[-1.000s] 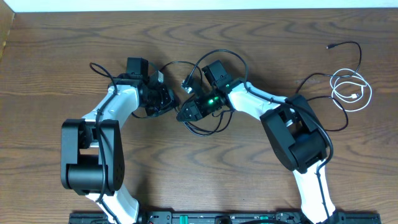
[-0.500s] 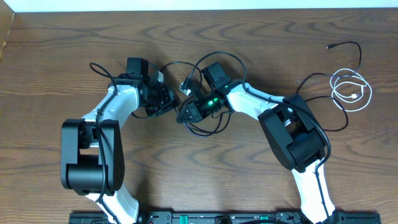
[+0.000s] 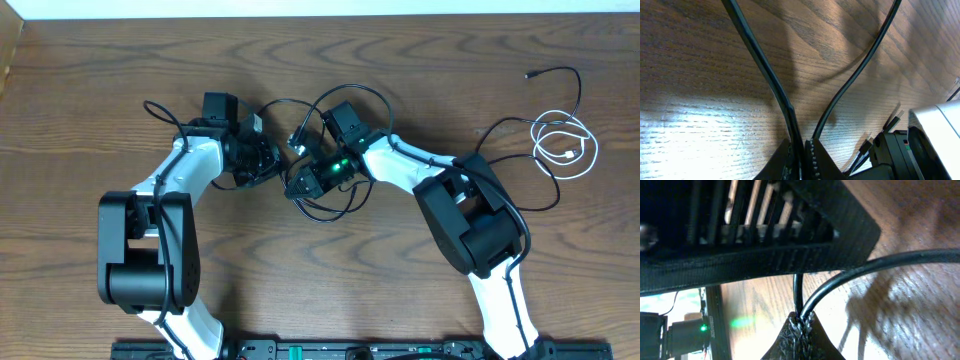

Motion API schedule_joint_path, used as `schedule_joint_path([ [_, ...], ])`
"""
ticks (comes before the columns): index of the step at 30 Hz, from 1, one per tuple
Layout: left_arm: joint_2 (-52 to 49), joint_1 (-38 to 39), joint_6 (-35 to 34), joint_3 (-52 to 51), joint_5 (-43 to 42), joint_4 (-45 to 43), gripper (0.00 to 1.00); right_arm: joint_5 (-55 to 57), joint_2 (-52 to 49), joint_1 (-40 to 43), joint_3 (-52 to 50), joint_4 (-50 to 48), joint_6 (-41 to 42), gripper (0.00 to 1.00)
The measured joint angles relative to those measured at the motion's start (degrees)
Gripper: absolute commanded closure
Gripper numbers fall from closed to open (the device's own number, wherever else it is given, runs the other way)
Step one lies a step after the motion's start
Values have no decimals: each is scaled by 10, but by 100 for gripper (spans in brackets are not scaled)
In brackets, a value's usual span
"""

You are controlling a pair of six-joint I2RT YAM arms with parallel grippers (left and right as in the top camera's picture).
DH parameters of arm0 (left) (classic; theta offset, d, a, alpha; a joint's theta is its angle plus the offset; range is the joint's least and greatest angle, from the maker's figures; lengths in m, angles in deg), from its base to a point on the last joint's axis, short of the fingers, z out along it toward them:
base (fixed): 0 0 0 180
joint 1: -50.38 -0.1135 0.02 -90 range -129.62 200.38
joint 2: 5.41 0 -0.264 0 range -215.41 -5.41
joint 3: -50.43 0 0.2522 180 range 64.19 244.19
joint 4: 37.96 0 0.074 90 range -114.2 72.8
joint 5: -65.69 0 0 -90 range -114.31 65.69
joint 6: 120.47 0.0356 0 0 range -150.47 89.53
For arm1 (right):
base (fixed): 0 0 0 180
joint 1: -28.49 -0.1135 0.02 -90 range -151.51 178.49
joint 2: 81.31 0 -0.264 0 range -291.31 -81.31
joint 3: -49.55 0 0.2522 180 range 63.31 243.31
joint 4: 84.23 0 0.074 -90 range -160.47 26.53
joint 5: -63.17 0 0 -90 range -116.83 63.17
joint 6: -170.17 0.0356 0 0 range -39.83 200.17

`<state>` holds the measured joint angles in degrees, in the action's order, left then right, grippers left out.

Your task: Untangle cables

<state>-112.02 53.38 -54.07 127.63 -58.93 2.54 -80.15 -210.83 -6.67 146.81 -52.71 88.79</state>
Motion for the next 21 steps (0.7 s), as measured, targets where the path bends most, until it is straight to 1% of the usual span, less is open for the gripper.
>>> schedule_joint_path([
  [1,0,0,0,0,0,0,83,3,0,-1,0,0,1,99],
  [2,0,0,2,0,0,0,83,6,0,-1,0,0,2,99],
  [5,0,0,1,0,0,0,68,13,0,-2,0,0,4,99],
  [8,0,0,1,0,0,-1,41,17,0,-3,0,0,4,99],
  [10,0,0,2,0,1,-2,26,17,0,-4,0,0,5,99],
  [11,0,0,3,0,4,-2,22,18,0,-4,0,0,5,99],
  [13,0,0,0,0,11,-1,16,20,0,-4,0,1,8,99],
  [16,0,-1,-1,0,21,-1,13,23,0,-4,0,1,10,99],
  [17,0,-2,-2,0,26,-1,9,24,0,-4,0,2,10,99],
  [21,0,-4,-4,0,42,-2,6,31,0,-4,0,11,10,99],
])
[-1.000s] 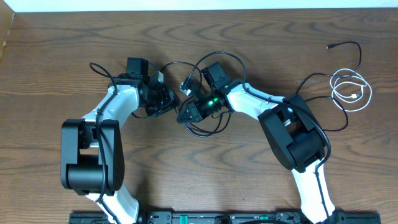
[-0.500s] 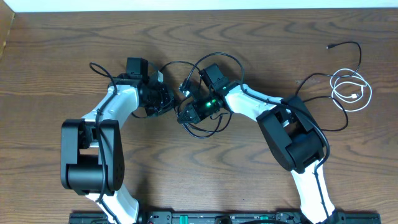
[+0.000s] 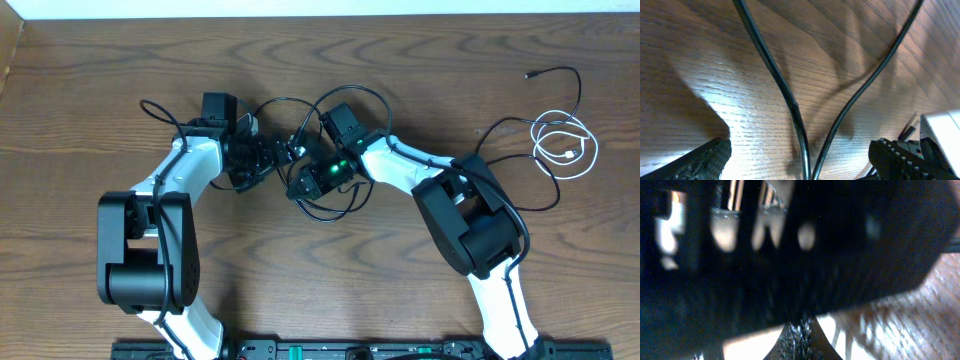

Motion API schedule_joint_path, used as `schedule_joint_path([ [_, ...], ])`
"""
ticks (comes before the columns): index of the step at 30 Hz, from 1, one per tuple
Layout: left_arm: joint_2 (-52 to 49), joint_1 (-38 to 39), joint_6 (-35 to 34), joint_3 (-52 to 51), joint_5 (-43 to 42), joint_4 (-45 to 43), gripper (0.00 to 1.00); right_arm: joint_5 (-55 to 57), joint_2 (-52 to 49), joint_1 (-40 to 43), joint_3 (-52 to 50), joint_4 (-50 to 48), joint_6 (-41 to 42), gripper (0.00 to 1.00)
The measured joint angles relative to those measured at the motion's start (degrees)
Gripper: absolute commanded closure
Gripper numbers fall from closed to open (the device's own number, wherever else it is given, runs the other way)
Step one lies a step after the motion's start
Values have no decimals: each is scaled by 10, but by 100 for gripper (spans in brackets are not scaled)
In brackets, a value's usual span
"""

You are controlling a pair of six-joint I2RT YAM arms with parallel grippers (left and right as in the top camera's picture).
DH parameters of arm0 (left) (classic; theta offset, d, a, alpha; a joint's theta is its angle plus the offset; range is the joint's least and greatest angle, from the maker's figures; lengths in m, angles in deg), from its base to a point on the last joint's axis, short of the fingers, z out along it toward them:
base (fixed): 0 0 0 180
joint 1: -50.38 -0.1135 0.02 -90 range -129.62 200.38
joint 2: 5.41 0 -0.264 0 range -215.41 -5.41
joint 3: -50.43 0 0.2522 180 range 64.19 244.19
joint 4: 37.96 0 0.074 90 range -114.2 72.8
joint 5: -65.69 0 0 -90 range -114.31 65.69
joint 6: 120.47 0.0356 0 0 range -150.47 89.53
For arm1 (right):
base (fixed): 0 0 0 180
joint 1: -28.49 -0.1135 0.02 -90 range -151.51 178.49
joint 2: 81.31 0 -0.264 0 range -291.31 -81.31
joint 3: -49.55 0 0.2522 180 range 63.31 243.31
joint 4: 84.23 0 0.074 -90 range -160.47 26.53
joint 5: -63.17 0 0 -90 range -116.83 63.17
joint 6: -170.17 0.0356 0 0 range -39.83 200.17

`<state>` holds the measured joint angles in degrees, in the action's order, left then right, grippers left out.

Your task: Untangle cables

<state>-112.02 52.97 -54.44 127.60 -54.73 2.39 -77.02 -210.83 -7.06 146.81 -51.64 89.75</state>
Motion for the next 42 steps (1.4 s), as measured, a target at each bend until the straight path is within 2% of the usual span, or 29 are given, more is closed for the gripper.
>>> schedule_joint_path([
  [4,0,-12,0,0,6,0,2,19,0,0,0,13,0,99],
  [13,0,-65,-2,0,9,7,2,36,0,0,0,15,0,99],
  [24,0,-69,-2,0,23,10,2,26,0,1,0,17,3,99],
  [30,0,-69,-2,0,24,10,2,24,10,10,0,58,4,99],
  [34,0,-69,-2,0,24,10,2,70,68,22,-3,106,3,99],
  [42,0,-69,-2,0,25,11,2,245,282,36,-3,175,-19,99],
])
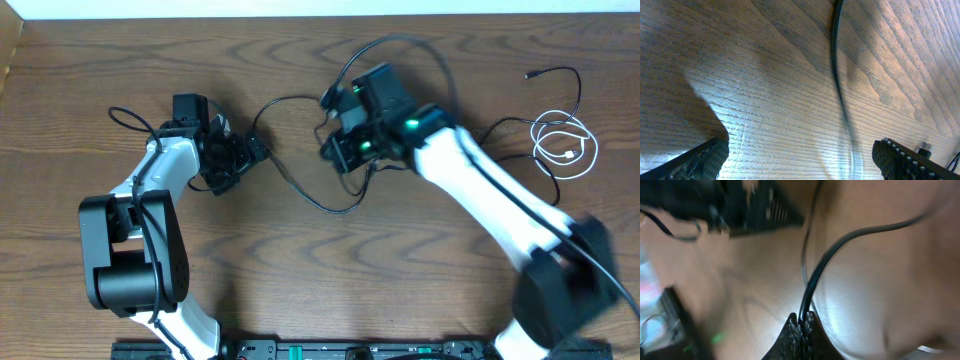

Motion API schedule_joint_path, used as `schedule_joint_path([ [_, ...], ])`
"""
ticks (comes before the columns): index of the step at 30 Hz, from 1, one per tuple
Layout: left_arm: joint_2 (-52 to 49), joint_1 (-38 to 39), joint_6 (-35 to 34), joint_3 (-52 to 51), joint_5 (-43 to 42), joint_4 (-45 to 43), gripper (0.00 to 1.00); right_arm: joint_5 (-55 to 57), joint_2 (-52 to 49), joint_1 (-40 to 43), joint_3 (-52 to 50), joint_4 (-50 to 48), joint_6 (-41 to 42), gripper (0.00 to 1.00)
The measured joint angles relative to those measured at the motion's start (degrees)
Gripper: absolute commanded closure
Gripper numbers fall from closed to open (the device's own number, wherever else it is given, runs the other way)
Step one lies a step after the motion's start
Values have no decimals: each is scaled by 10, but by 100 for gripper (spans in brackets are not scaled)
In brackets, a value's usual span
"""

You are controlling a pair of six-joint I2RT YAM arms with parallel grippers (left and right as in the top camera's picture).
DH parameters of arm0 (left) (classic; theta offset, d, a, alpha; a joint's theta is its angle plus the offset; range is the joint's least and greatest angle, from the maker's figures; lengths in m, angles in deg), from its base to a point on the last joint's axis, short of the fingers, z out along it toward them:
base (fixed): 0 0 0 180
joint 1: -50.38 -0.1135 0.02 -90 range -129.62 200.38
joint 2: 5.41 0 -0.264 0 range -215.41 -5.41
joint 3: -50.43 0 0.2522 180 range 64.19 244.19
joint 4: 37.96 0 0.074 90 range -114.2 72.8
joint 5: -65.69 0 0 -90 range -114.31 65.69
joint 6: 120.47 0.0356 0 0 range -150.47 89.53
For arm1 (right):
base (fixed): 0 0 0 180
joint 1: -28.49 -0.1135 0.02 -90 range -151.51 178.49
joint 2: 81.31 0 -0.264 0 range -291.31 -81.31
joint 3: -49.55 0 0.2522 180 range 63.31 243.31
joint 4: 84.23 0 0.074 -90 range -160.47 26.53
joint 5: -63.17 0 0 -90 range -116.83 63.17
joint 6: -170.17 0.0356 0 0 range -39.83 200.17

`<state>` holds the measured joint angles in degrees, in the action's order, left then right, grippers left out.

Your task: Untangle cables

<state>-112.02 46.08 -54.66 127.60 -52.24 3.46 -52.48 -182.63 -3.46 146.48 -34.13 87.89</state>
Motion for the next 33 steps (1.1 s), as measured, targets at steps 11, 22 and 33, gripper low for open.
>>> schedule_joint_path([
  [11,-1,0,0,-1,10,4,23,176,169,12,0,33,-15,99],
  [22,-1,0,0,-1,13,4,23,109,63,12,0,33,-19,99],
  [33,-1,0,0,-1,13,4,72,-36,-99,10,0,-49,-4,99],
])
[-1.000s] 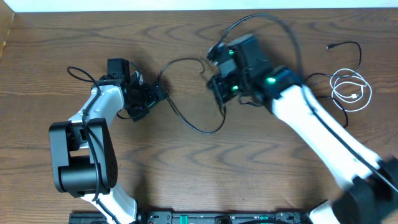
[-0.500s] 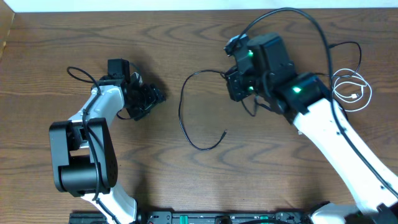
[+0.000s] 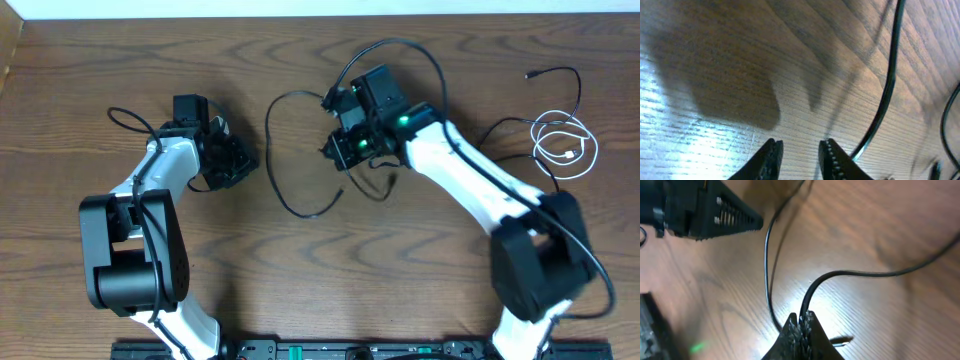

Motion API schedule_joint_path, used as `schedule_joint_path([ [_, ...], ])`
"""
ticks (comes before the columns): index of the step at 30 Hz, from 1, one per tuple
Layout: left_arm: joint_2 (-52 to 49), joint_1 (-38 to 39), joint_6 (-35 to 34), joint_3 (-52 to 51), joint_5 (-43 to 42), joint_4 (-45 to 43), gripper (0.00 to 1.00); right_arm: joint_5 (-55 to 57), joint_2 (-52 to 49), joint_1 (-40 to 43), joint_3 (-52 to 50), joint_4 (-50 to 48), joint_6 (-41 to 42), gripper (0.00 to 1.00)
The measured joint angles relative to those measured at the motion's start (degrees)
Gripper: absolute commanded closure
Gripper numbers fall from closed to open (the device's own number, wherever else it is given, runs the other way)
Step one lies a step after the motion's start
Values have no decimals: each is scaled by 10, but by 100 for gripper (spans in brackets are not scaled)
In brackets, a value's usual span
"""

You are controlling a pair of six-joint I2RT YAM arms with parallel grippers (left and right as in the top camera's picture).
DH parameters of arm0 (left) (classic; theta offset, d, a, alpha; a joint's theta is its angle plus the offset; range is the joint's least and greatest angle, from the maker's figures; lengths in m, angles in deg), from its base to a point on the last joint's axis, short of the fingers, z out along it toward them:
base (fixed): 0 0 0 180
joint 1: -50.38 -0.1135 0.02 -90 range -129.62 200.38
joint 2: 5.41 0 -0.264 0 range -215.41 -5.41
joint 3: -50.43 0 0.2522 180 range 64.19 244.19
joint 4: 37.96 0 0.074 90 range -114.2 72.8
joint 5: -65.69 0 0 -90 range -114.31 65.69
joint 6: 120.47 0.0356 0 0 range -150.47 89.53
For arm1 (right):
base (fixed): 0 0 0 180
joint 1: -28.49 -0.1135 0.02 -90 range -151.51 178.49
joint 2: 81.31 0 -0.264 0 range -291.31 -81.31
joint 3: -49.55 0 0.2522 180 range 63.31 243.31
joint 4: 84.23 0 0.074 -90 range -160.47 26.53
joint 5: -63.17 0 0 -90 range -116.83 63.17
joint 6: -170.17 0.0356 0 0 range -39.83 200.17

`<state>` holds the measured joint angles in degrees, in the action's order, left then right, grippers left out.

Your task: Untangle cables

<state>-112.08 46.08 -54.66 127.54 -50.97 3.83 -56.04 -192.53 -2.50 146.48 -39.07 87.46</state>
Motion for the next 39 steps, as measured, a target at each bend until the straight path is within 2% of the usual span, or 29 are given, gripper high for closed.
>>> schedule_joint_path([
  [6,0,1,0,0,0,-5,71,-77,-68,0,0,-38,3,99],
  [8,0,4,1,0,1,-12,57,-96,-86,0,0,-46,3,99],
  [11,0,13,0,0,1,-30,50,-116,-106,0,0,-53,4,99],
  [16,0,31,0,-1,5,-76,48,-131,-122,0,0,-56,5,95],
  [25,0,68,0,-1,53,-101,48,-141,-122,-1,0,-67,8,89],
  [28,0,85,0,-1,78,-103,51,-141,-122,-2,0,-68,9,78],
  [29,0,91,0,-1,87,-103,51,-141,-122,-2,0,-68,9,72],
  [30,0,96,0,-1,91,-103,50,-142,-122,-3,0,-68,9,57],
  [32,0,104,0,-1,101,-103,50,-141,-122,-3,0,-68,12,42],
  [33,0,106,0,-1,104,-103,51,-140,-122,-3,0,-68,12,37],
  [36,0,108,0,-1,112,-103,51,-135,-123,-3,0,-68,13,31],
  [39,0,108,0,-1,120,-101,52,-132,-129,-3,0,-61,12,32],
])
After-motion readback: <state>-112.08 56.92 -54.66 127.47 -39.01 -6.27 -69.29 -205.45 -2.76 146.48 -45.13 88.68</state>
